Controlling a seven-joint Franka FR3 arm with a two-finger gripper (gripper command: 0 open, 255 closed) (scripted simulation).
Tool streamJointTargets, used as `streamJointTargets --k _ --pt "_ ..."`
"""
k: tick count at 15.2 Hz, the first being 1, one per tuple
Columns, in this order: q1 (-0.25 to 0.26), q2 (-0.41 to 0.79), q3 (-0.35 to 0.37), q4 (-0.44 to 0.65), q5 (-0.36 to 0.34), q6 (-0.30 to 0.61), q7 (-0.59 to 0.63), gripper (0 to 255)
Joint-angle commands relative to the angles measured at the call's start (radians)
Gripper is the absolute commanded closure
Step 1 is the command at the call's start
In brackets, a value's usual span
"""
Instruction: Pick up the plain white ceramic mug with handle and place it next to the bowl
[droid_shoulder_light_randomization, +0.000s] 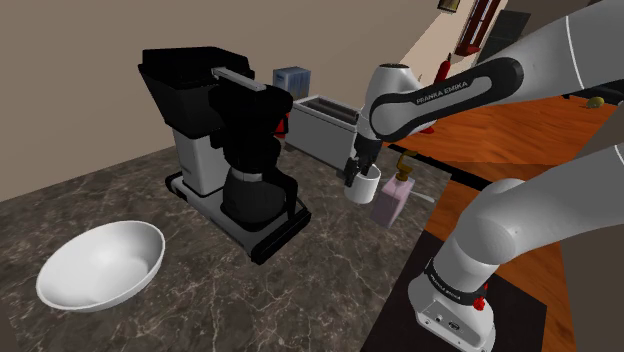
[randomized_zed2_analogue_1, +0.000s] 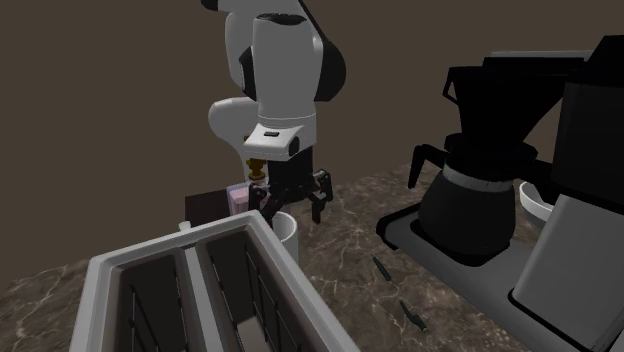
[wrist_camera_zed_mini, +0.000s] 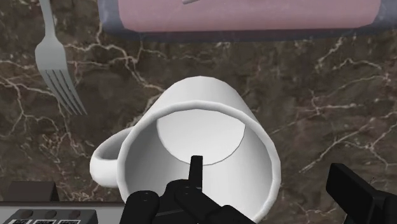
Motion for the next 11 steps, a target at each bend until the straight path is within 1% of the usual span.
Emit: streamJointTargets --k 1,2,11 --pt "0.000 0.000 0.000 0.000 0.000 0.000 0.000 0" --pt "0.000 0.000 0.000 0.000 0.000 0.000 0.000 255" --pt "0.000 0.000 0.000 0.000 0.000 0.000 0.000 255"
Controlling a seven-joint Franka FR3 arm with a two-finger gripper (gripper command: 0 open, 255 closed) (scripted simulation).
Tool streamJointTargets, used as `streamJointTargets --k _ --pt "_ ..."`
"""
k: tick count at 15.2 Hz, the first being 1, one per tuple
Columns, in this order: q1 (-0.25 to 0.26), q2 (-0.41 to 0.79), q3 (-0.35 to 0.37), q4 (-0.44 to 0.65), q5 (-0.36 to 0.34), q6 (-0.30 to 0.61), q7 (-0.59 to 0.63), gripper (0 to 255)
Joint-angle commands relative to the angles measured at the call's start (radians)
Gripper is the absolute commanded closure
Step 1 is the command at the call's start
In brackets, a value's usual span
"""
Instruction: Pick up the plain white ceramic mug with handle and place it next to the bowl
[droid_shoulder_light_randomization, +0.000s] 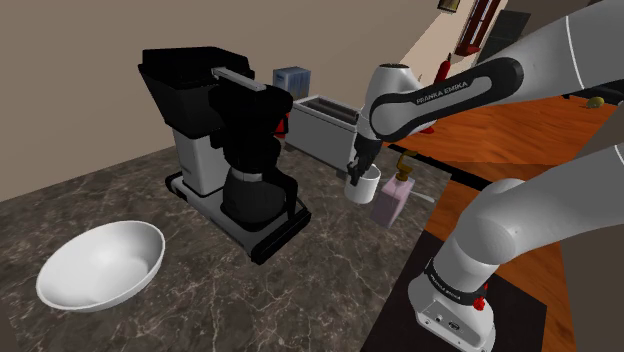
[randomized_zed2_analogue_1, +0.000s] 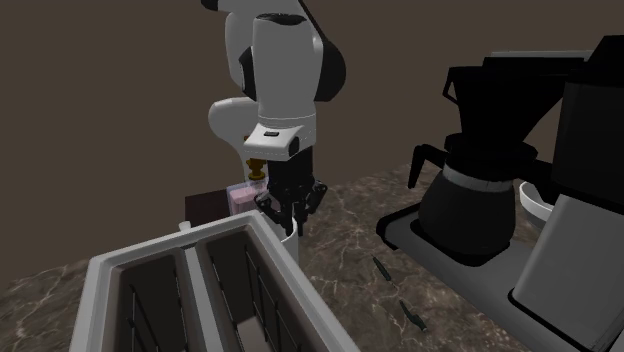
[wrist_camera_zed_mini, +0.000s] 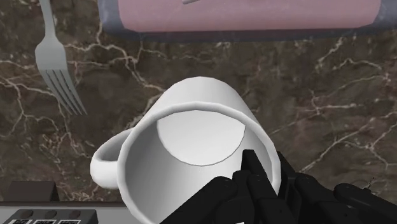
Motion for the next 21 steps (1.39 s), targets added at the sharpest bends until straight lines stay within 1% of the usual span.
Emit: streamJointTargets --k 1,11,21 --pt "0.000 -0.010 0.000 0.008 0.000 -0.018 0.000 255" --pt "0.000 -0.088 0.001 0.098 0.000 -0.187 0.001 255" --pt "-0.001 -0.130 0.002 0.208 -0.001 -0.339 0.002 255"
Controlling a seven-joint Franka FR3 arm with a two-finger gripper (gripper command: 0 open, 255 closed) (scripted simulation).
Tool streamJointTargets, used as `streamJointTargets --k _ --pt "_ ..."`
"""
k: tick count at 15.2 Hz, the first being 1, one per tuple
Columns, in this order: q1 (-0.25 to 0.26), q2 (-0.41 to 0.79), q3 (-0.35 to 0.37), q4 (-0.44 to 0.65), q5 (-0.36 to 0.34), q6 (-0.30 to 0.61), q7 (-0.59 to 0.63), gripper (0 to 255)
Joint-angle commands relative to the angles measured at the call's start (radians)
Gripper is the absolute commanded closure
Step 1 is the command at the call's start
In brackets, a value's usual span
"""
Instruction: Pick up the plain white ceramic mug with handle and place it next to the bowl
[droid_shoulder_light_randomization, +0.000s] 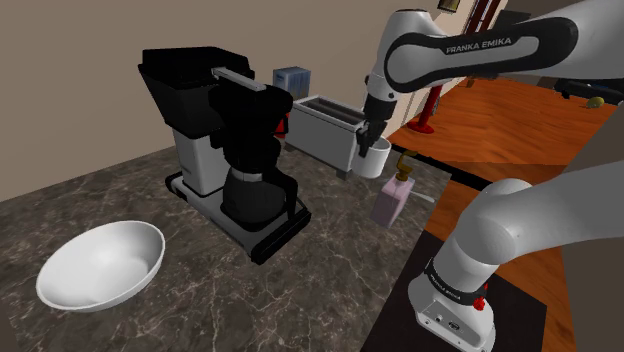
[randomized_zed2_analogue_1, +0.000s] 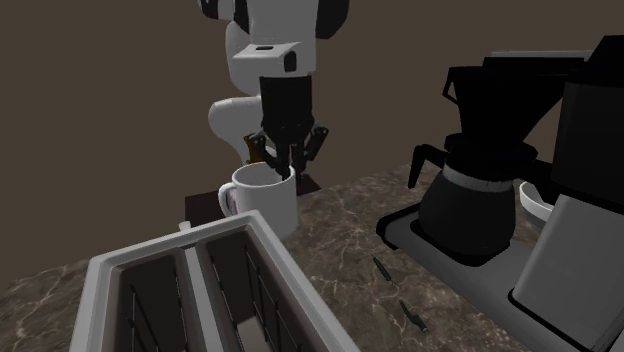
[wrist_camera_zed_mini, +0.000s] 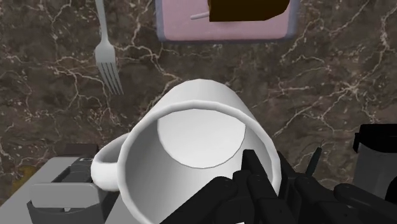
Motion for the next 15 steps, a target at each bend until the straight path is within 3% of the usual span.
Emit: streamJointTargets --k 1,12,15 --pt "0.001 0.000 0.001 0.027 0.001 -0.027 0.002 255" --pt "0.001 -0.010 0.002 0.165 0.001 -0.175 0.003 255" --pt "0.032 -0.041 0.065 0.147 0.041 -0.187 0.074 255"
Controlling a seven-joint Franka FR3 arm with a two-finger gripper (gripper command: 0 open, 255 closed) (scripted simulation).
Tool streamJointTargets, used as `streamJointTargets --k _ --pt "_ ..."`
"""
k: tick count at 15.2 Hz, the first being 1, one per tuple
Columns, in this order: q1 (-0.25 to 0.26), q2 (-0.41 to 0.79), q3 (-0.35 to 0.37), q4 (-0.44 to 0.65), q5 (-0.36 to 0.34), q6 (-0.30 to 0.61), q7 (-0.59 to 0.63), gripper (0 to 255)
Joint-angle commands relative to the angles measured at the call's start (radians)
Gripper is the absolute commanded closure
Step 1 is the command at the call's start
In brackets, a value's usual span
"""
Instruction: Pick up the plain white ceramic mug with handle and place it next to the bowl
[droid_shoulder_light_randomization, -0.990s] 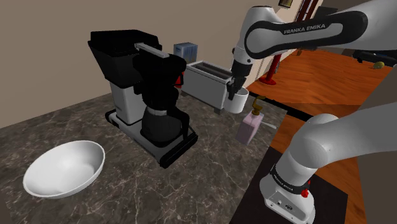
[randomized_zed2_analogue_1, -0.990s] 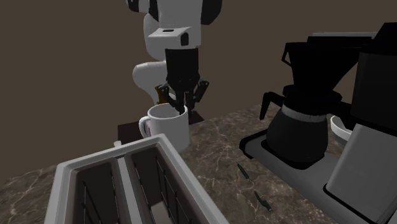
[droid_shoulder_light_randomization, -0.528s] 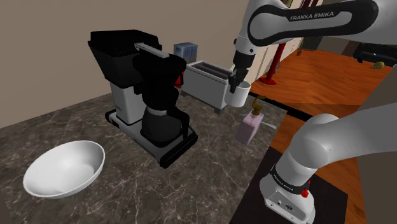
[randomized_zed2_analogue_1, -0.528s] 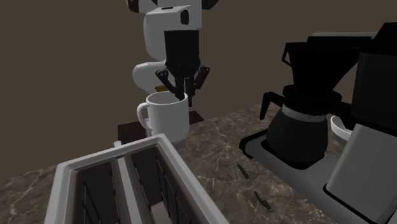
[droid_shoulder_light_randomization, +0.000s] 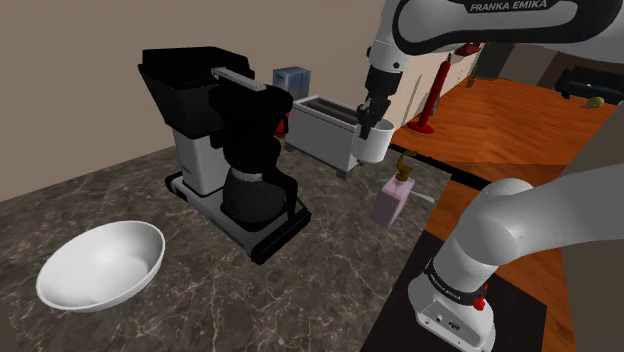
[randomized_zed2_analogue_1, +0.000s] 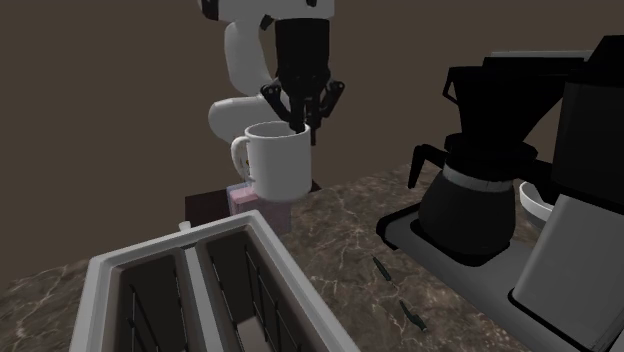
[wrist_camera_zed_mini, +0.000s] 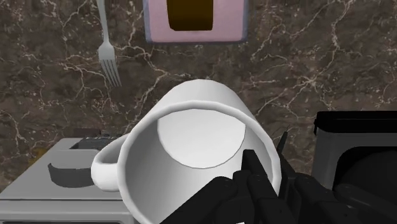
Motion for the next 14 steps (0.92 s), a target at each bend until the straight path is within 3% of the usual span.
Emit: streamJointTargets --k 1,14 --pt "0.020 -0.018 0.039 -0.013 0.026 -0.004 0.045 255" --pt "0.146 0.000 0.328 0.042 0.203 -0.014 0.366 255"
